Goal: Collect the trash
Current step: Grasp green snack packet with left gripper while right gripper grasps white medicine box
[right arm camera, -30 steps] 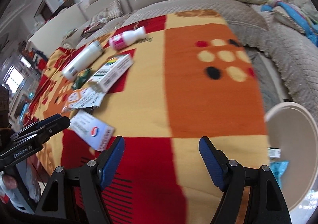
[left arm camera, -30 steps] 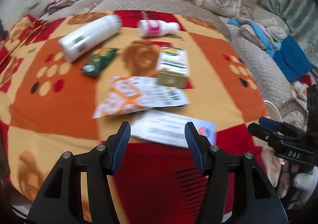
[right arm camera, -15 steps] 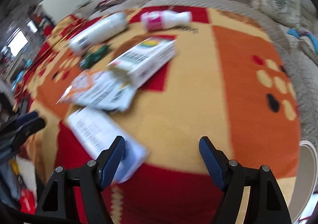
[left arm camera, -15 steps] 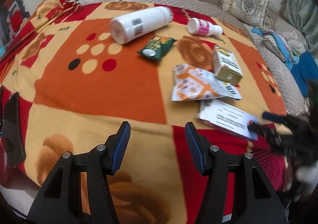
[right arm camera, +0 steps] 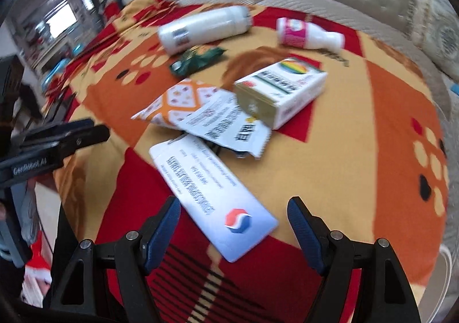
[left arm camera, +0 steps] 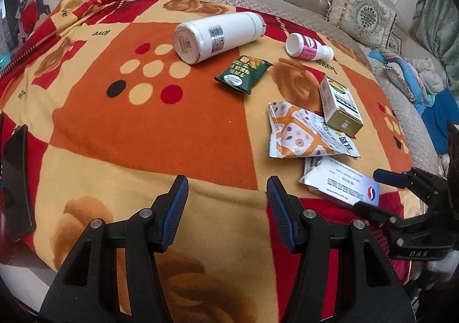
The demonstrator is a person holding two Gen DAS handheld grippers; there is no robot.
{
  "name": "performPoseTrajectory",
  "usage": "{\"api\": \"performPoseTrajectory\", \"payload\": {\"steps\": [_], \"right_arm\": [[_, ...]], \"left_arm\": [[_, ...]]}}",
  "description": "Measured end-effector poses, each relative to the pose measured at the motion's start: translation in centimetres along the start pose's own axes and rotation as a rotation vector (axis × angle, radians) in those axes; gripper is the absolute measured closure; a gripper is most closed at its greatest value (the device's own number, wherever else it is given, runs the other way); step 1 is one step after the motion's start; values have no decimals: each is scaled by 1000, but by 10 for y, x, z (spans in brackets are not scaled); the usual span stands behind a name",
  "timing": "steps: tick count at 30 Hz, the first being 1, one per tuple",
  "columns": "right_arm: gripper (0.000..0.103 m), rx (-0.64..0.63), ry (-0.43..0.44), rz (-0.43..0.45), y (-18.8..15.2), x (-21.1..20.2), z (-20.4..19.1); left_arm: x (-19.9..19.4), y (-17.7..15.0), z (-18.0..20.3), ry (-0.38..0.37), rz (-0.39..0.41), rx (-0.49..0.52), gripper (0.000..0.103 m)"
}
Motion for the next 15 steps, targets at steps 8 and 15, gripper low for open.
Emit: {"api": "performPoseTrajectory", "payload": {"steps": [8,15], "right_arm": [[28,-31,1,-12,8,23,1],[49,62,-35,39,-10,-3,27]], "left_arm": [[5,12,2,2,6,2,48],[19,44,13,-27,33,31,48]]}}
Point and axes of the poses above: each gripper's, at about its wrist camera, not at the fingertips, and x roughly the way its jaws point, z to its right, y to its top, the point moved 4 cm from there along x, roughly the way its jaws point
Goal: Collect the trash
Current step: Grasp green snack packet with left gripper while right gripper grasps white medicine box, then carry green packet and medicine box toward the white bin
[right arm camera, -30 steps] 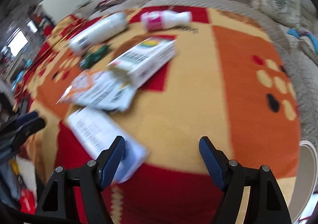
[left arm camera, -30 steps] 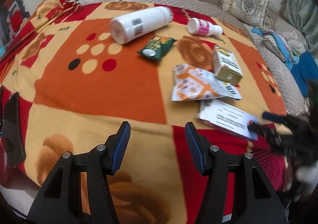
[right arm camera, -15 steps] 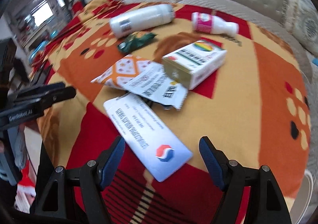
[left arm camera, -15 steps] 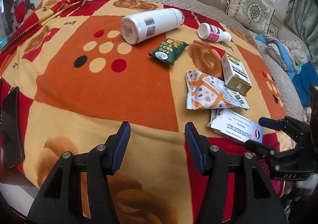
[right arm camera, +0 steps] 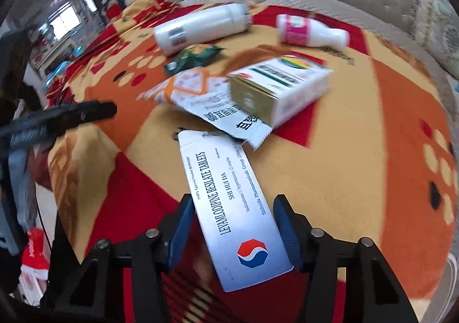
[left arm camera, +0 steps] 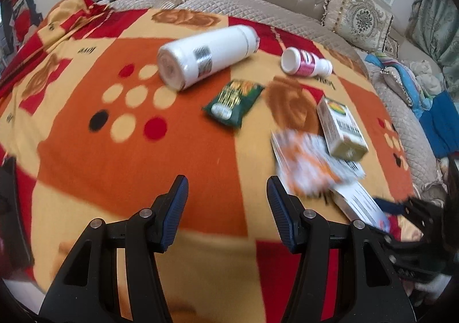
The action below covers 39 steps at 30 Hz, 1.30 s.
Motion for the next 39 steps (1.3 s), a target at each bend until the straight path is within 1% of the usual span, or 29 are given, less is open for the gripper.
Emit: {"api": "performPoseTrajectory", "payload": {"steps": [2,4,5,7,9,11,14,15,16,19,20,21,23,24,25,26,29,31,33,39], "right_arm": [[50,32,-36,-3,-10,-9,14],[50,70,-89,-7,-20,-16,31],[50,102,-116,-8,-27,-20,42],[50,170,-139,-2,-34,-27,58],[50,226,-138,14,-40,-32,67],[49,258,-143,27,-43,-35,68],[44,282,-130,38,-43,-34,67],[39,286,-122,38,-41,-33,67],[37,288,-120,42,-40,-32,67],[36,290,-129,49,-34,-28,70],[36,286,-136,53,-33,-26,71],[36,278,-144,56,-32,-25,70],[36,246,-167,61,-32,-23,67],[38,231,-183,63,-33,-23,66],[45,217,-206,65,-33,-23,65],[49,216,-208,68,-33,-24,66],[50,255,-153,78,-34,-29,70],[50,267,-142,92,-36,-35,71],[50,278,-132,107,-37,-41,71],[50,310,-110,140,-44,-57,72]], "left_arm": [[10,13,3,1,5,25,48],[19,26,7,19,20,57,47],[25,32,9,27,30,72,47],[37,44,10,47,42,88,47],[51,54,11,70,42,100,47],[65,63,13,98,41,119,47],[82,71,16,120,23,143,47],[88,72,16,127,9,146,47],[92,74,16,132,-1,145,47],[101,74,18,131,-26,148,48],[103,72,18,118,-41,143,53],[103,70,18,99,-45,136,64],[98,68,18,94,-41,146,74],[94,65,18,86,-43,146,78],[90,63,18,76,-42,142,80],[85,61,18,70,-39,139,80],[64,54,22,46,-10,135,81],[47,47,29,22,5,142,81],[30,38,40,-23,20,160,81],[-5,10,82,-163,17,204,81]]}}
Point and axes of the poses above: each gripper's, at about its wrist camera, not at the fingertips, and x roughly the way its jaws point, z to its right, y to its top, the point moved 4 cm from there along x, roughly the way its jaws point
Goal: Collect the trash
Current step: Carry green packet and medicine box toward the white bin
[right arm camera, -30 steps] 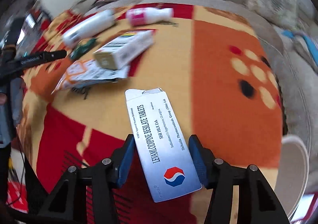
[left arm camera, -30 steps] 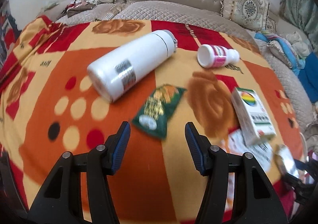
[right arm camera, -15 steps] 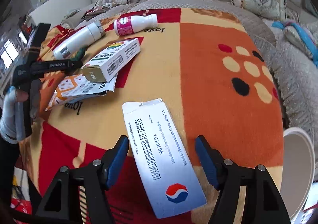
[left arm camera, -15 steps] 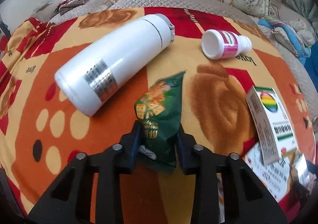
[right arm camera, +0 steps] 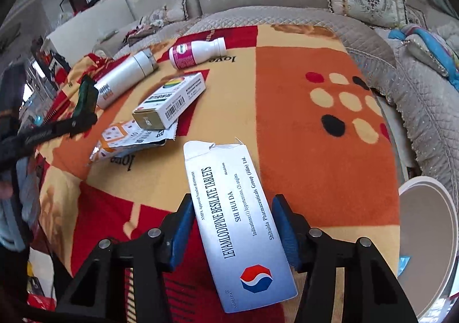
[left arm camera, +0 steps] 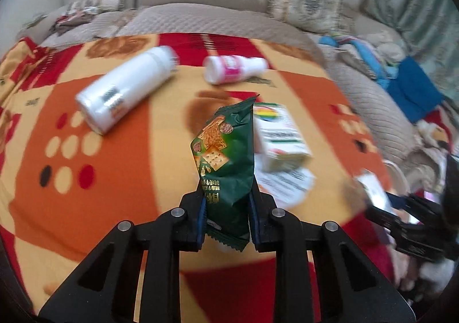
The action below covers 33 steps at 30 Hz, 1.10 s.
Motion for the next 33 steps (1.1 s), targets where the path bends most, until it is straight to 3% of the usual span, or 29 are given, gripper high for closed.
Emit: {"api": "performPoseTrajectory", "payload": {"steps": [5,11,33], "right_arm": [[50,20,-13,28,-1,-14,10],[50,60,-31,57,-5,-29,29],[50,247,-152,125,-43,-89,136]], "left_arm": [[-12,-12,46,-77,-2,58,81],[-10,-21,93,-119,-9,110,81],[37,-53,238,-224,-109,302,81]]}}
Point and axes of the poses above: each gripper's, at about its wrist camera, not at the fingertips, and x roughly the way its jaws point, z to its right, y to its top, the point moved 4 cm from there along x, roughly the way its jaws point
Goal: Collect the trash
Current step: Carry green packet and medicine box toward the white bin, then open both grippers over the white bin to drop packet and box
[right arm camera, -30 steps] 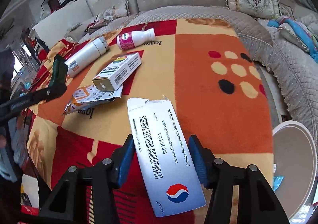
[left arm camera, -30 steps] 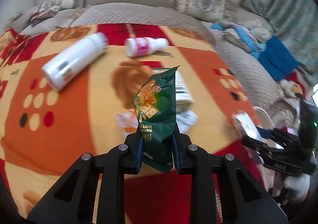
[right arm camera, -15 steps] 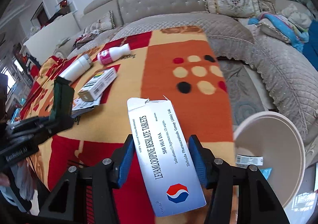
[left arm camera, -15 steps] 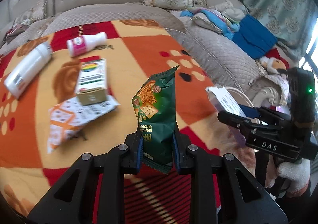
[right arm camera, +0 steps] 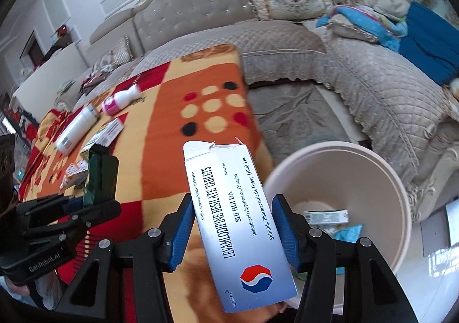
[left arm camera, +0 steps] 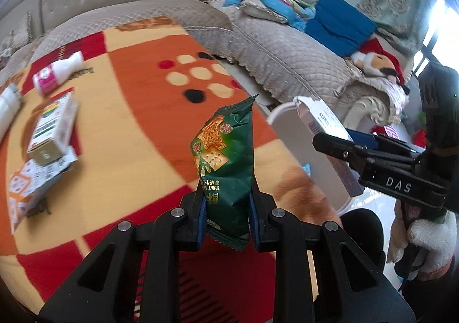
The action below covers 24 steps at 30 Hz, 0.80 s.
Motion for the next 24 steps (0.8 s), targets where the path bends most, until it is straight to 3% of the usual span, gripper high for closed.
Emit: {"api": "performPoseTrajectory", "payload": {"steps": [16,24], "right_arm": [[50,137,-92,-2,-12,-14,89],[50,186,-101,-23,-22,-7,117]], "left_arm": [[45,13,81,-103,-73,92,81],[67,16,102,-123,-110,104,81]]}}
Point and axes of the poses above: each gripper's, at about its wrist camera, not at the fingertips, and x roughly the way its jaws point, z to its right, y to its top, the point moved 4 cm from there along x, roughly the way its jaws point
